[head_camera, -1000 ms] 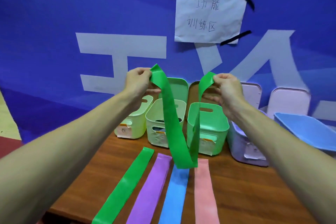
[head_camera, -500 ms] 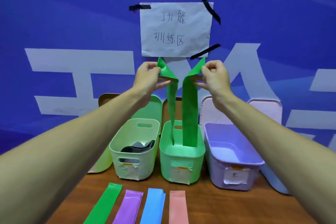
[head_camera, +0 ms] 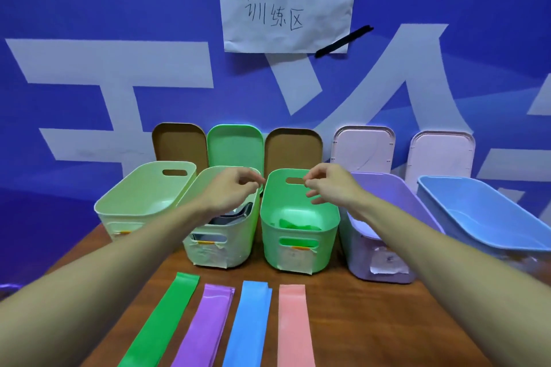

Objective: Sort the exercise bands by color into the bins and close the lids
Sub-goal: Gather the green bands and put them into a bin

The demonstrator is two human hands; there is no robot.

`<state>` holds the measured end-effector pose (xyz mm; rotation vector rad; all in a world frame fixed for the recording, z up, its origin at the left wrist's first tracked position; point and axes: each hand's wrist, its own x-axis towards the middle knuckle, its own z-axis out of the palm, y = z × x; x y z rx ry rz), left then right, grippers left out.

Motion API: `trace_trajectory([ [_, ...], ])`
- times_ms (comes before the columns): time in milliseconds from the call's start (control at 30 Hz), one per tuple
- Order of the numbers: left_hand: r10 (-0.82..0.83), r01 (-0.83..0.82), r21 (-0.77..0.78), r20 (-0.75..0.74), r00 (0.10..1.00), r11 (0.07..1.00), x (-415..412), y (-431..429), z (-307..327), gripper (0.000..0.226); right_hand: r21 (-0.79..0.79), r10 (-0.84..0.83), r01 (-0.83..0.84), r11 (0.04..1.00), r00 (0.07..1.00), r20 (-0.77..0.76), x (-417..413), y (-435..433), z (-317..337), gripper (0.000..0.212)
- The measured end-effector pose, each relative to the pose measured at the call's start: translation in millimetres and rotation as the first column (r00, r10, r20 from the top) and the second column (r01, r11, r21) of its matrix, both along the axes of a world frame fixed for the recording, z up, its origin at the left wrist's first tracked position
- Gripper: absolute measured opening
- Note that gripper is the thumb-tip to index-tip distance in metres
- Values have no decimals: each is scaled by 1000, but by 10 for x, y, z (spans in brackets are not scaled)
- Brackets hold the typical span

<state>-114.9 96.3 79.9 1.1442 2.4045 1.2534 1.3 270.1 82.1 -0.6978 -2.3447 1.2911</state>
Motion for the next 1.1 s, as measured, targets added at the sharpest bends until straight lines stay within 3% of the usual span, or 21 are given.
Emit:
trace_trajectory([
  [167,49,-60,113,102,994,992,5,-629,-303,19,57,271,-277,959,958,94,-58,-549,-157,15],
  [267,72,-84,77,138,988,994,-39,-1014,-653,22,154,393,-432,888,890,230,-182,-929,-401,14],
  [433,191,-184,-66,111,975,981,-248,-1501,-1334,24,287,438,-564,775,805,400,-489,-1389,-912,17],
  [633,323,-319,-91,29,946,943,-508,-1533,-1828,18,469,372,-522,712,848,378,-796,-1572,-1449,23],
  [733,384,-388,-77,-60,921,919,-598,-1422,-1993,18,467,334,-454,759,887,319,-884,-1613,-1683,21],
  [900,306,-357,-180,-261,916,917,-588,-1370,-2067,18,382,189,-210,900,978,92,-945,-1666,-2073,19],
  [1100,249,-311,-191,-292,923,931,-607,-1381,-2069,22,445,166,-220,868,974,157,-941,-1688,-2119,28],
])
